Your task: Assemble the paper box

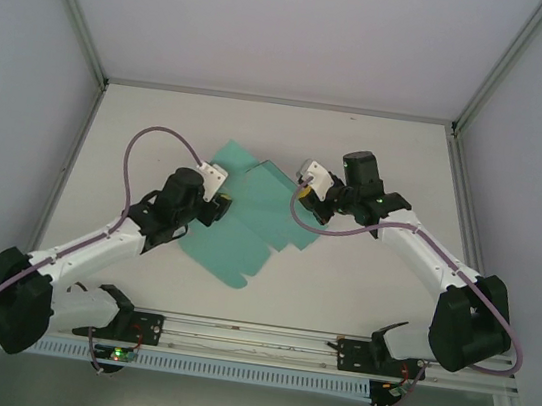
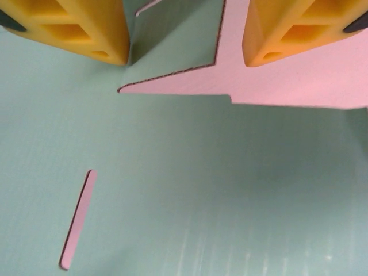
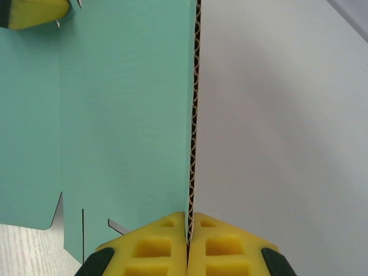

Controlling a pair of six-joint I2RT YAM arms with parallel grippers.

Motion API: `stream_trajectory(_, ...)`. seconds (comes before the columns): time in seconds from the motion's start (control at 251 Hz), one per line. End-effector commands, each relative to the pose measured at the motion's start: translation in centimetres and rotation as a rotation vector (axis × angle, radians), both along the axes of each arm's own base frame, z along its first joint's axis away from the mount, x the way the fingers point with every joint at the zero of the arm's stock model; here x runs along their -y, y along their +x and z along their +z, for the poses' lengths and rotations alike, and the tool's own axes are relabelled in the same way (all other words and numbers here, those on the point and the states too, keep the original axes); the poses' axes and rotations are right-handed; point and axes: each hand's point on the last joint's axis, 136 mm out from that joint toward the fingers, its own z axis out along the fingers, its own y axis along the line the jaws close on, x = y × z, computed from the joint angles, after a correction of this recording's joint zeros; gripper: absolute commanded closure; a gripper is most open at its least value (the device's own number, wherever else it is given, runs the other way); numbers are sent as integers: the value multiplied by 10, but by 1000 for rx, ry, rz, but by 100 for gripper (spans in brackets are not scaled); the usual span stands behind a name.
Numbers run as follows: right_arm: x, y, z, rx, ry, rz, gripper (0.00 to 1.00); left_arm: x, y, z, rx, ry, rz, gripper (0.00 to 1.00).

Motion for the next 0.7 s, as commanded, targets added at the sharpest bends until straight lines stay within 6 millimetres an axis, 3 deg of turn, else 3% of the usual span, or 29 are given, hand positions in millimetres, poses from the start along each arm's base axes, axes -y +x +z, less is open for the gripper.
stream_trajectory(0.0, -8, -7, 14, -3, 47, 65, 100, 14, -7, 7, -39, -128, -85, 42)
stream_trajectory(0.263, -11, -8, 18, -2, 57, 81, 100, 26, -6, -1, -134, -207, -167, 45)
stream_trajectory(0.375, -11, -7, 20, 1, 60, 81, 100, 32, -5, -2, -143, -220, -193, 52)
stream_trajectory(0.694, -13, -12, 19, -10, 63, 99, 100, 24, 13, -7, -137, -209, -93, 73)
